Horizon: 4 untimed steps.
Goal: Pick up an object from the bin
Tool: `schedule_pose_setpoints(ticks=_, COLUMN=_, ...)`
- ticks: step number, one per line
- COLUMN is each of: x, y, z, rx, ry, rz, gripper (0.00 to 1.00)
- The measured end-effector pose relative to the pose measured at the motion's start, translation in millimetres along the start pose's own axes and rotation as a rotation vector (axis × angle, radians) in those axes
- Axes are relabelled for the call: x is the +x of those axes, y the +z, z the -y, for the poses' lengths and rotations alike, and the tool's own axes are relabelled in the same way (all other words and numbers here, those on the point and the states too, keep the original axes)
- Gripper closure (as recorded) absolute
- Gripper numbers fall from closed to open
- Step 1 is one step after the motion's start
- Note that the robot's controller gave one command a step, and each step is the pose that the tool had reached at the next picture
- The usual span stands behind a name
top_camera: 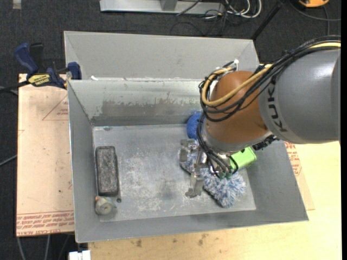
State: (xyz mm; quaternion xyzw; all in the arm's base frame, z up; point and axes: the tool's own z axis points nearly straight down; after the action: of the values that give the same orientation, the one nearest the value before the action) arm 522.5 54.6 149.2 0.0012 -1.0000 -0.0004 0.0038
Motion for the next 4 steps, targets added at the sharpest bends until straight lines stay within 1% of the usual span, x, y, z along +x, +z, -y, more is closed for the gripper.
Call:
schedule_pose_setpoints(ticks=1, x=-1.6, y=-4, z=0, rx=-0.001, ry=0.002, rz=0.008, gripper=0.00)
schedule_pose_setpoints(ticks=2, x=-58.0, y=64, z=64, rx=-0.001, ry=-0.029, rz=0.022, gripper=0.00)
schedule_pose_setpoints(ticks=3, x=-66.9, y=80, z=84, rx=-0.003, ry=0.142, rz=0.018, gripper=0.00)
schedule_pose_setpoints(ticks=4, x=-63.8, y=77, z=74, rx=-0.001, ry=0.120, rz=0.015, gripper=0.00)
